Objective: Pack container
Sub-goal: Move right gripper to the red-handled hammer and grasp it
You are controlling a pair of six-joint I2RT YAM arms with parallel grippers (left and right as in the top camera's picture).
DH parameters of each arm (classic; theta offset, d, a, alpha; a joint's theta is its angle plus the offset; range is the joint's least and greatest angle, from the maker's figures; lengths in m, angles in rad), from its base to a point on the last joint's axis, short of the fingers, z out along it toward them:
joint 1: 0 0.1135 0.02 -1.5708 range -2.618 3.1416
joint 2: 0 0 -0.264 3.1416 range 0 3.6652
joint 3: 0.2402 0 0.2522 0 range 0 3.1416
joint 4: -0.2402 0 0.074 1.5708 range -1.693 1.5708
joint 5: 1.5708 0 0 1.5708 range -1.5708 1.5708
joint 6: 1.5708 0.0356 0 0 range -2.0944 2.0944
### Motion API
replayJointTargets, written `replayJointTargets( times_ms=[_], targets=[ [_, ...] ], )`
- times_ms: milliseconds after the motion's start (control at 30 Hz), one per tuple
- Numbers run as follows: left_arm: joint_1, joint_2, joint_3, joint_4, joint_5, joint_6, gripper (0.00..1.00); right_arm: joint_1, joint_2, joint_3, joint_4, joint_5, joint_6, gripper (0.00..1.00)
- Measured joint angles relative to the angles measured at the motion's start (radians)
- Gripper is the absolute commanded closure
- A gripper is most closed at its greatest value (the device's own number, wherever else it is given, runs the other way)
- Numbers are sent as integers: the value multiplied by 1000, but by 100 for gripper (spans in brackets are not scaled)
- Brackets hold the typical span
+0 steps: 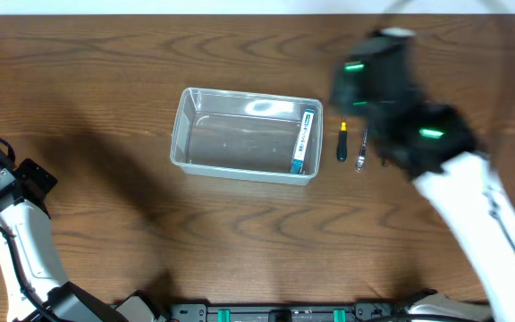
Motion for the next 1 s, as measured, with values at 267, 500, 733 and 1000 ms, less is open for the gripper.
replayJointTargets(
  times_ms=[267,500,733,1000],
  targets=[
    [0,0,0,0,0,0,2,-388,67,-39,-47,-11,-119,16],
    [0,0,0,0,0,0,2,-526,307,-61,88,-127,-399,9],
    [0,0,0,0,0,0,2,-576,494,-64,156,-273,-607,12],
    [0,0,0,0,0,0,2,-578,603,-66,177,-333,-612,23]
  ],
)
